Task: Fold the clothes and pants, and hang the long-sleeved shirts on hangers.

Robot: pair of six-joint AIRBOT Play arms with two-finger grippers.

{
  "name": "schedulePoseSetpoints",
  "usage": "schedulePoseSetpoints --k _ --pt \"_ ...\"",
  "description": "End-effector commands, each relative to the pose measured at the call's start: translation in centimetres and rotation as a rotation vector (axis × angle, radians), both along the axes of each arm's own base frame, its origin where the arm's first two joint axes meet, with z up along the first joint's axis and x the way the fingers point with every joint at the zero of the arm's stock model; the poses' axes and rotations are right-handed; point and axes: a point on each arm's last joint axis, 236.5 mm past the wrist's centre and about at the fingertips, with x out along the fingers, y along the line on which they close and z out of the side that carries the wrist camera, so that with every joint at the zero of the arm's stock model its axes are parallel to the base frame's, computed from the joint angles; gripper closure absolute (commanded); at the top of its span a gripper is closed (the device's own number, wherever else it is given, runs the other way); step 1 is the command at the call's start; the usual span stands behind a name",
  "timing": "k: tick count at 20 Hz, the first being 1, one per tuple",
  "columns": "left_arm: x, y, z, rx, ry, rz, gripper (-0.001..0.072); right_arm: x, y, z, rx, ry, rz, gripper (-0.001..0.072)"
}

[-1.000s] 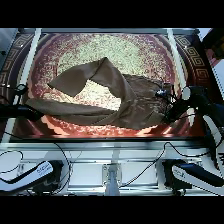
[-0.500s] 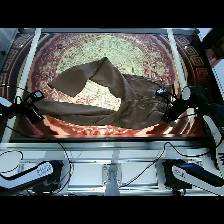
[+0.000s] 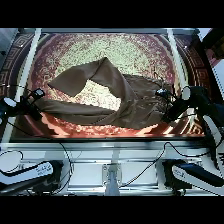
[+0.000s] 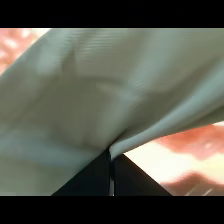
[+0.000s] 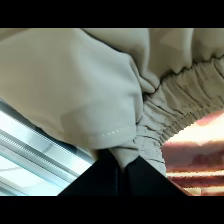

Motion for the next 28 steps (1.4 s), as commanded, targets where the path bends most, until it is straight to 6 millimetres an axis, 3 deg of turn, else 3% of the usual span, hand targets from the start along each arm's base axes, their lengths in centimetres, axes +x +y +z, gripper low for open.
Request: schedulePoseSetpoints --k 1,4,8,10,12,13,14,16,19,22,28 --pt "-0.6 -1.2 3.1 -0.046 -0.021 0.071 0.0690 -0.8 -0.1 0.2 -0.004 0.035 0.001 0.0678" --pt "-4.5 -4.1 8.3 -0.090 0.032 0.003 0.0691 -0.8 -0.6 1.3 -0.026 0.047 0.006 0.0678" --pt "-13.3 -9.0 14.3 -0.189 0.195 -0.041 0.0691 -0.3 -0.7 2.2 -0.029 0.035 0.006 0.0679" --pt "-14.8 -11.1 16.3 -0.225 0.168 -0.058 0.0691 -0.5 -0.5 2.2 -0.021 0.046 0.004 0.0679" --pt "-14.2 -12.2 17.1 -0.256 0.116 -0.097 0.0690 -0.6 -0.2 2.2 -0.008 0.051 0.000 0.0678" --pt "-13.4 -11.7 16.9 -0.233 0.091 -0.120 0.0690 -0.7 0.1 2.3 0.004 0.055 -0.003 0.0678" --pt "-12.0 -10.6 16.6 -0.185 0.052 -0.136 0.0689 -0.7 0.2 2.3 0.010 0.055 -0.004 0.0679" --pt "-7.4 -6.7 16.3 -0.050 -0.083 -0.086 0.0688 -0.7 0.2 2.2 0.009 0.052 -0.003 0.0678" --pt "-1.8 -3.1 15.8 0.029 -0.229 -0.013 0.0688 -0.1 0.3 2.2 0.010 0.030 -0.004 0.0678" --pt "0.8 -1.4 13.1 0.035 -0.229 0.020 0.0687 0.3 0.3 2.1 0.010 0.010 -0.004 0.0678" --pt "2.6 -0.1 5.8 -0.006 -0.121 0.054 0.0686 0.4 0.3 2.1 0.009 0.006 -0.014 0.0678"
